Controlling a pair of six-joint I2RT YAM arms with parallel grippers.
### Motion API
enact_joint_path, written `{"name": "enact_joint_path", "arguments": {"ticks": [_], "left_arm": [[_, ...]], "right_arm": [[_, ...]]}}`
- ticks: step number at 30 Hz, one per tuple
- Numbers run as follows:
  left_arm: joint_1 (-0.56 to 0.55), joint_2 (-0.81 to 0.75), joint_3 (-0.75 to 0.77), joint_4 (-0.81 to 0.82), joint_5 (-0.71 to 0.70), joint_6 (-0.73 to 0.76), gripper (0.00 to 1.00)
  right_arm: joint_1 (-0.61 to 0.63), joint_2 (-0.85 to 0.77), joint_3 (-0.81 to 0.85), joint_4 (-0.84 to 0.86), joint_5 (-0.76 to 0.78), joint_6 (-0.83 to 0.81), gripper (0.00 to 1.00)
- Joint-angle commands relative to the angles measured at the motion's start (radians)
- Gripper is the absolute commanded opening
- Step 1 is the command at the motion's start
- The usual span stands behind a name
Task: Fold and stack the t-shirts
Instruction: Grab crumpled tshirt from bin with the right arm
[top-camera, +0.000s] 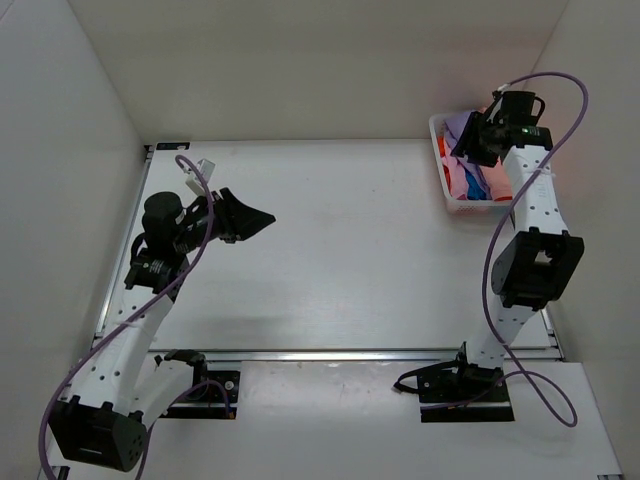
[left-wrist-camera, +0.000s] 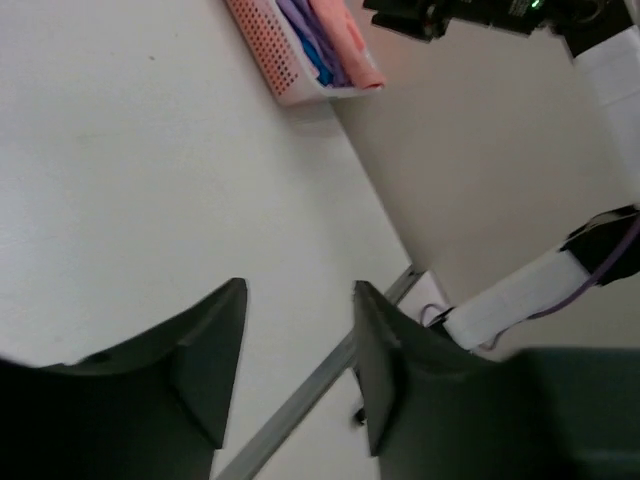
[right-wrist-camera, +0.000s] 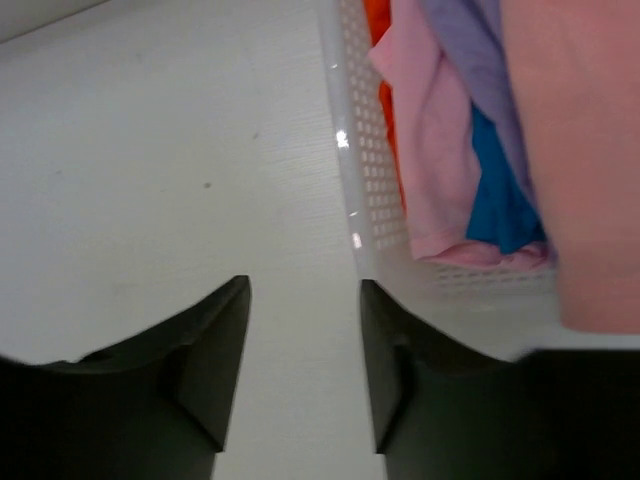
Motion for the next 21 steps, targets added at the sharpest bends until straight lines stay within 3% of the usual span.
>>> {"name": "enact_joint_path", "arguments": {"ticks": [1,4,6,15,21], "left_arm": [[0.036,-0.021,-0.043,0.068,0.093,-0.046,0.62],[0.05,-0.023,-0.052,0.07,0.131,-0.06,0.69],[0.068,-0.026,-0.063,0.061,0.139,-0.061,0.69],[0.09,-0.002,-0.006,-0.084,0.159,0.008,0.65],[0.111,0.002,0.014,-0.162,0.15,0.043,0.65]], "right_arm": [[0.024,0.038,0.057,0.109,0.215,-0.055,0.49],[0.029,0.096,0.103,0.133,0.324,-0.102,0.62],[0.013,0.157,0.147,0.131,0.333,-0.102,0.65],[-0.033,0.365,0.315,0.156,0.439,-0.175,0.65],[-0.071,0.424,0.324,0.148,0.447,-0.169,0.64]]}}
